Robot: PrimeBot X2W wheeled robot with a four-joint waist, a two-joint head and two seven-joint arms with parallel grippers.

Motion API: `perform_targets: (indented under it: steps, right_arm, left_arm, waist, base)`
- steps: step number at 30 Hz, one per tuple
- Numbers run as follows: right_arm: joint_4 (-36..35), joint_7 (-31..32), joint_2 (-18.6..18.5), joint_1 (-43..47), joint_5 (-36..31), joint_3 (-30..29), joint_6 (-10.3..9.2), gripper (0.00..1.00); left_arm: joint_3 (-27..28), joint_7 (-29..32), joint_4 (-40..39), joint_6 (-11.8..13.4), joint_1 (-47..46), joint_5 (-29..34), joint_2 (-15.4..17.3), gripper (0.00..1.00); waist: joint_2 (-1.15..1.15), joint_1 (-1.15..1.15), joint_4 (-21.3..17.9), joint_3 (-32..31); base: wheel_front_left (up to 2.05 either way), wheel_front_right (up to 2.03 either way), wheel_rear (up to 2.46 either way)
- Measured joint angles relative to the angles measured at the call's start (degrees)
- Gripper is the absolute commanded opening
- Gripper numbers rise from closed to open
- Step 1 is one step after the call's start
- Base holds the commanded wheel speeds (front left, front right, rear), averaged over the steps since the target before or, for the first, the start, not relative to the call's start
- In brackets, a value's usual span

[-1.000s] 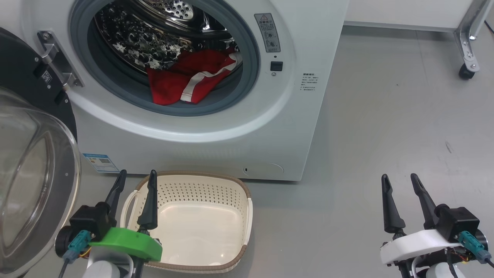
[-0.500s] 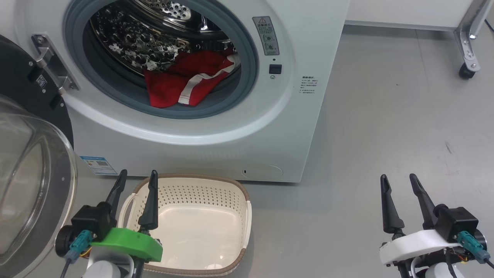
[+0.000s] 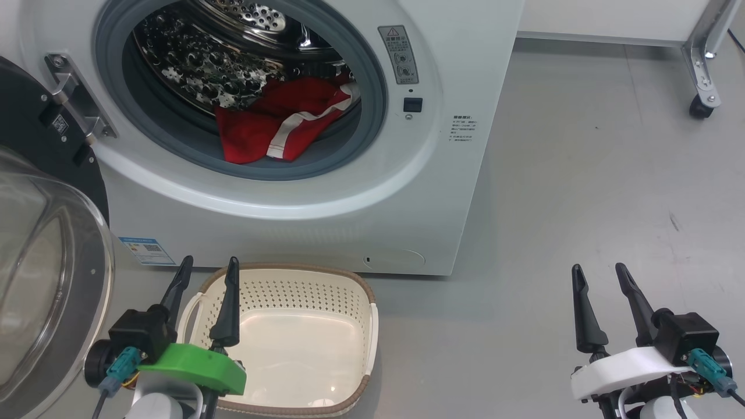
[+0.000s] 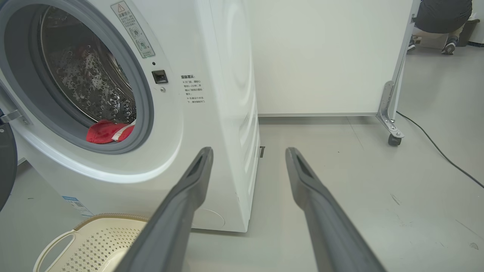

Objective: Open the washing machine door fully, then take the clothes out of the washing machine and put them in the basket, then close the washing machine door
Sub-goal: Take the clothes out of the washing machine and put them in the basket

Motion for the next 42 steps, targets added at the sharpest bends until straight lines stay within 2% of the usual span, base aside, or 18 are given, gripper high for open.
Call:
perform_targets:
  steps: [11, 18, 27, 32, 42]
  right_arm:
    - [-0.7, 0.0, 0.1, -0.1, 0.0, 1.1, 0.05, 1.0]
    - [-1.5, 0.0, 0.7, -0.7, 0.0, 2.4, 0.07, 1.0]
    - [-2.4, 0.0, 1.4, -3.4, 0.0, 5.1, 0.33, 1.0]
    - [-2.7, 0.0, 1.5, -5.9, 0.0, 6.0, 0.53, 1.0]
    - [-2.4, 0.0, 1.8, -9.1, 0.0, 8.1, 0.56, 1.0]
  left_arm:
    - [0.3, 0.0, -1.0, 0.0, 0.0, 1.8, 0.2, 1.0]
    - [0.8, 0.2, -2.0, 0.1, -0.4, 2.4, 1.8, 1.0]
    - [2.7, 5.4, -3.2, 0.1, -9.3, 1.9, 4.4, 1.0]
    - [5.6, 9.3, -2.9, 0.1, -16.0, -0.8, 5.6, 1.0]
    - [10.1, 16.4, 1.0, 2.1, -26.4, -3.6, 9.2, 1.0]
  waist:
    - [0.0, 0.0, -0.4, 1.6]
    - [0.0, 0.0, -1.6, 4.9]
    - [0.0, 0.0, -4.9, 11.5]
    - [0.0, 0.0, -7.5, 14.9]
    - [0.0, 0.0, -13.6, 20.8]
  base:
    - [0.0, 0.0, 0.0]
    - [0.0, 0.0, 0.0]
    - [0.0, 0.0, 0.0]
    - [0.0, 0.0, 0.0]
    - [0.0, 0.0, 0.0]
